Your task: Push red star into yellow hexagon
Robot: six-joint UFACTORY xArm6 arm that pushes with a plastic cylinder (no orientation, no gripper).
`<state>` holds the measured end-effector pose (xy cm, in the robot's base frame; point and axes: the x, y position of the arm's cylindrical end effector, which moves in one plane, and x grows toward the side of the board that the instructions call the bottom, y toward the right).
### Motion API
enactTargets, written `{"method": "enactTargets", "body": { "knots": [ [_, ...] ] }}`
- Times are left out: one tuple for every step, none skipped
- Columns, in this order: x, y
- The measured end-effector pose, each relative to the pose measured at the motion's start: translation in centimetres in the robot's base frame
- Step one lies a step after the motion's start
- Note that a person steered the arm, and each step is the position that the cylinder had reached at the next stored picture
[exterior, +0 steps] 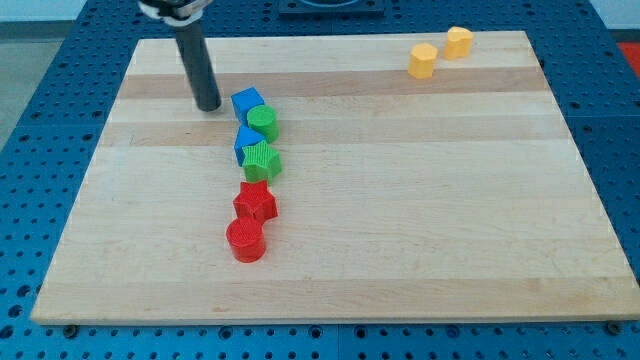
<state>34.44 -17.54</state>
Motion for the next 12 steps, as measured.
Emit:
{"method": "enactTargets", "body": {
  "knots": [
    [7.0, -0.5],
    [16.0, -0.6],
    [18.3, -0.6],
    [18.6, 0.3],
    [18.3, 2.6],
    [17.8, 4.8],
    [17.5, 7.1],
    [17.4, 8.2],
    [16.2, 9.0],
    [14.0, 9.1],
    [13.9, 11.4],
    [13.8, 15.3]
  ]
}}
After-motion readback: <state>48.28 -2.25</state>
